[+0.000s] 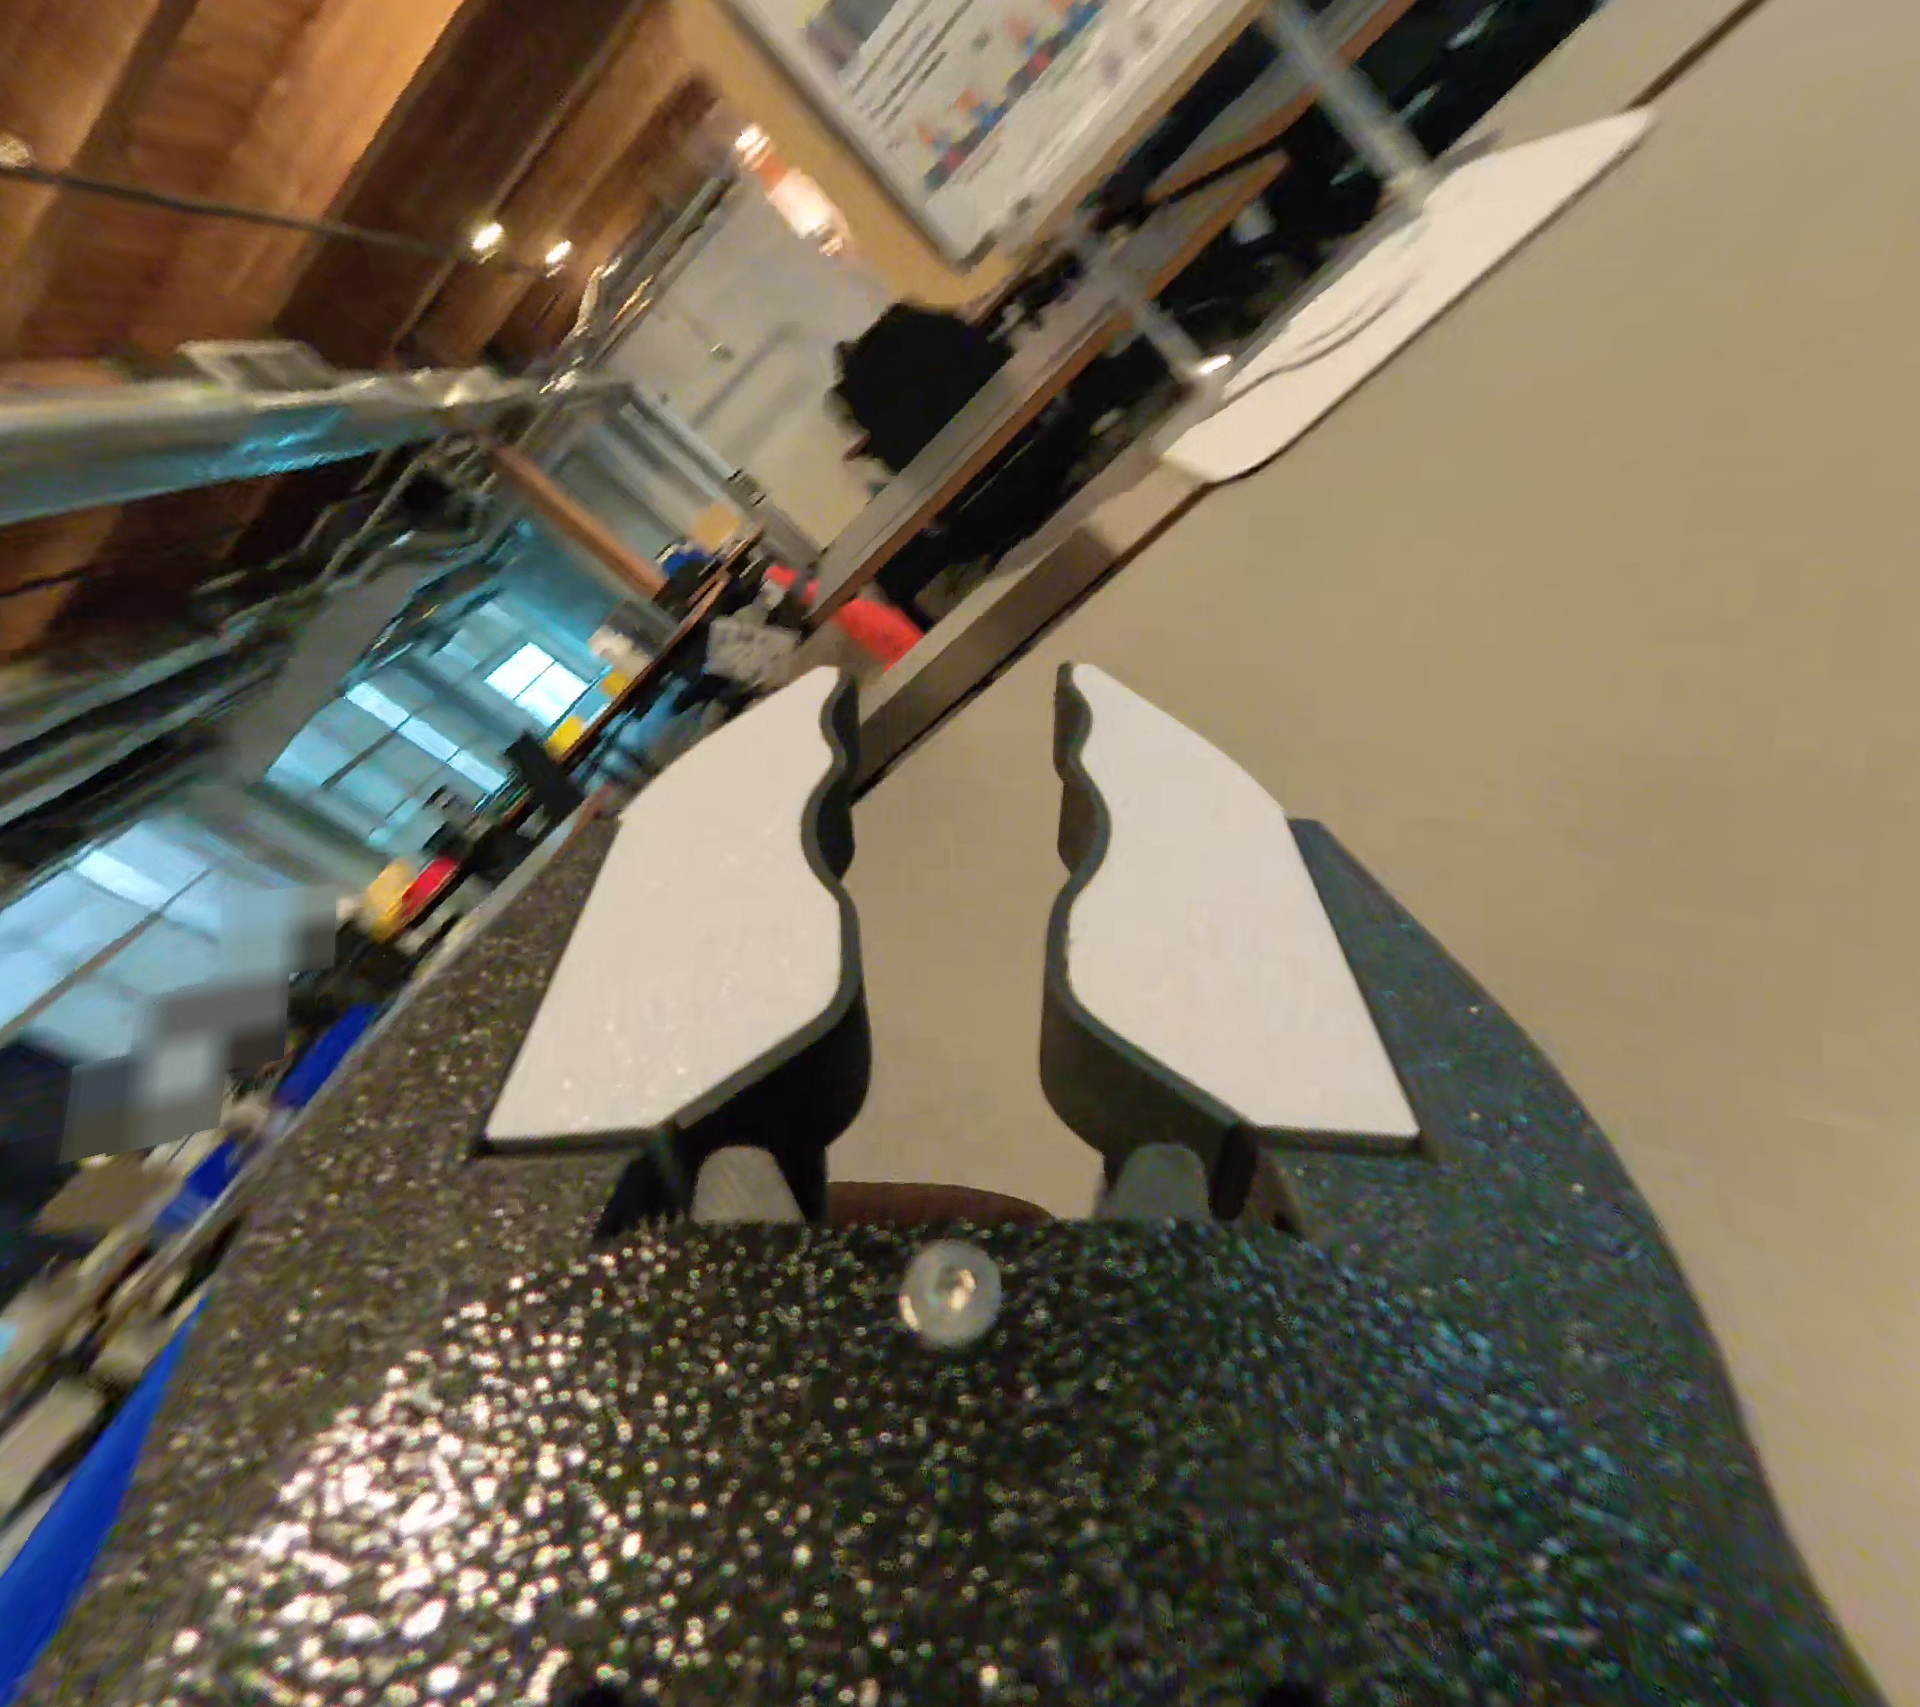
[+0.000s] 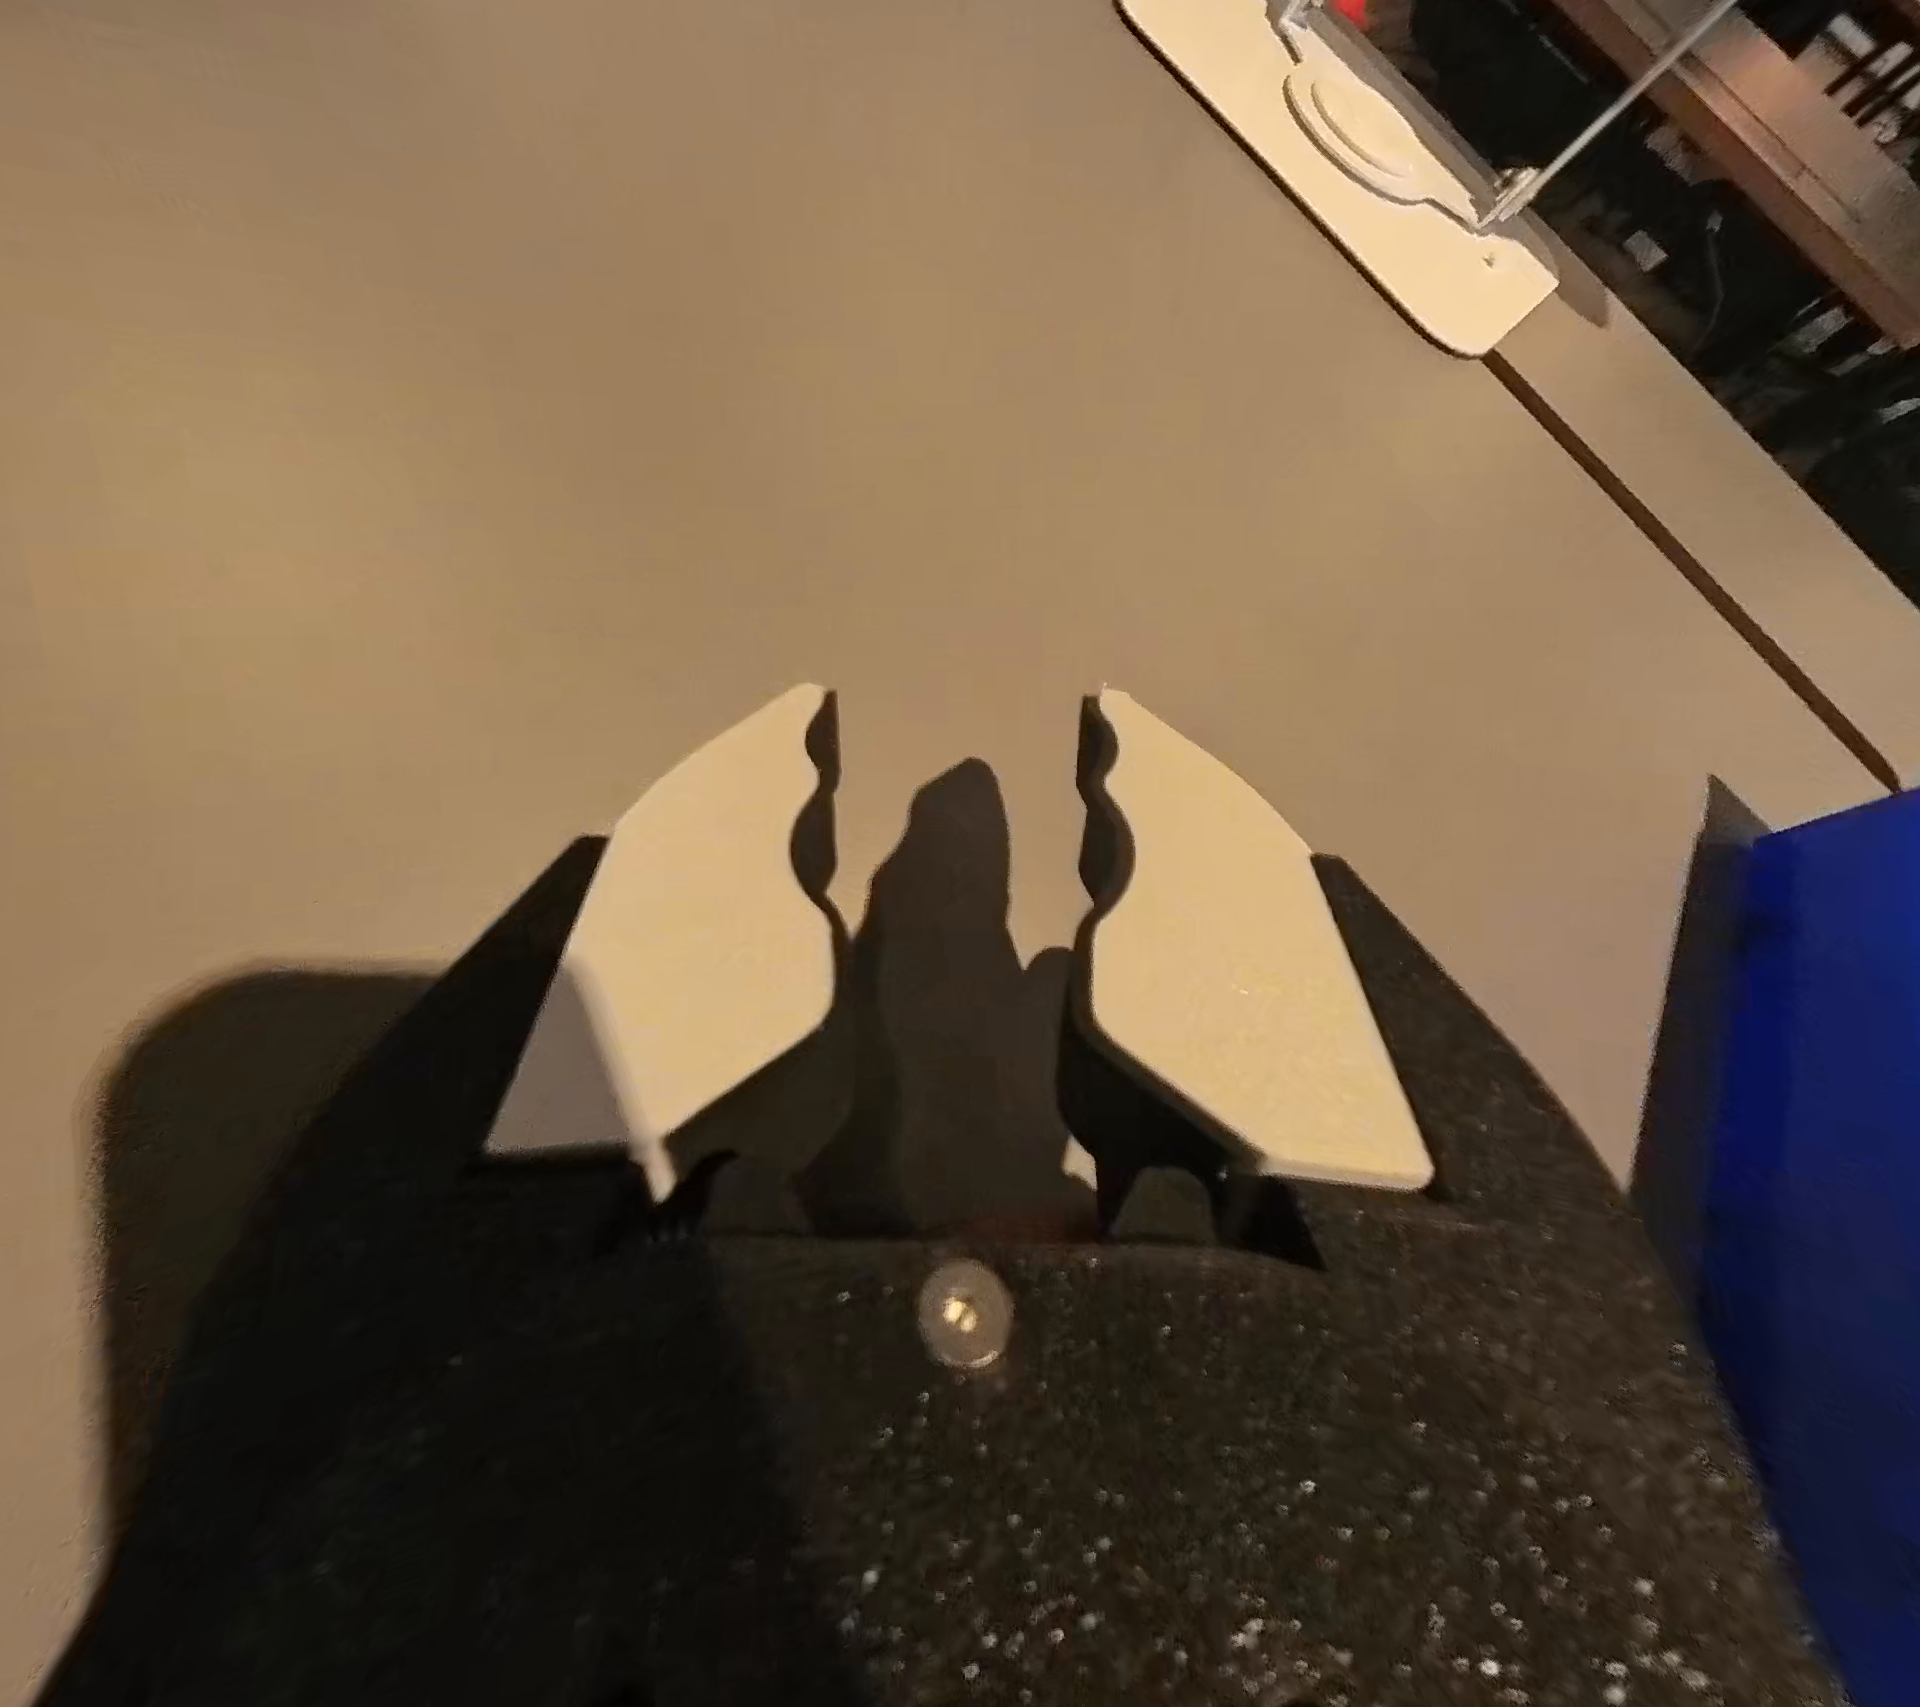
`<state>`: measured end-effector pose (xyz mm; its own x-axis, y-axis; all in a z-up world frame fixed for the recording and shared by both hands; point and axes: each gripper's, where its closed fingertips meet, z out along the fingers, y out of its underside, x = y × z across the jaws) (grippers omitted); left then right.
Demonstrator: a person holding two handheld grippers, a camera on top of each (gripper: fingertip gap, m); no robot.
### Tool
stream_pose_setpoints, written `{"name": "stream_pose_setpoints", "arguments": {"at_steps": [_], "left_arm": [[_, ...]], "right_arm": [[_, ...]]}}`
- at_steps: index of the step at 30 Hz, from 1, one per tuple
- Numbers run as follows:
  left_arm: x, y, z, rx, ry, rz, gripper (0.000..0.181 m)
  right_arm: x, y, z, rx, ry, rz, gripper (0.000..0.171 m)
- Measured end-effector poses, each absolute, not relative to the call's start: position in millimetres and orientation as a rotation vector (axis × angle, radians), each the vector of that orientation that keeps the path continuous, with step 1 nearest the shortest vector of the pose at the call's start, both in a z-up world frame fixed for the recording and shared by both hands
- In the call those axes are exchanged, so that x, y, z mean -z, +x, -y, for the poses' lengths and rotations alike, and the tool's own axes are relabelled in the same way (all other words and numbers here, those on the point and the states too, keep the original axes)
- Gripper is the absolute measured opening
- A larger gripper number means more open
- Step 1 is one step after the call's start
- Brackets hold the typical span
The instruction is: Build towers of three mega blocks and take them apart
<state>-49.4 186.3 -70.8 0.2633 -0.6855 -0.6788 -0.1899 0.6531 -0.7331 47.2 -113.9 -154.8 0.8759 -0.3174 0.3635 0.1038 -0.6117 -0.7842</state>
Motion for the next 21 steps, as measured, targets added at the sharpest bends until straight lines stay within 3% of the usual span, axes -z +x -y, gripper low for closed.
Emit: {"name": "stream_pose_setpoints", "arguments": {"at_steps": [8,12,21], "left_arm": [[46,-188,-360,0.192,-1.247,-0.706,0.046],[45,-233,-379,0.217,-1.264,-0.589,0.049],[72,-244,-400,0.259,-1.455,-0.555,0.049]], "right_arm": [[160,45,112,0.702,-2.189,-0.092,0.037],[160,46,112,0.701,-2.19,-0.1,0.037],[160,45,112,0.731,-2.182,-0.085,0.036]]}}
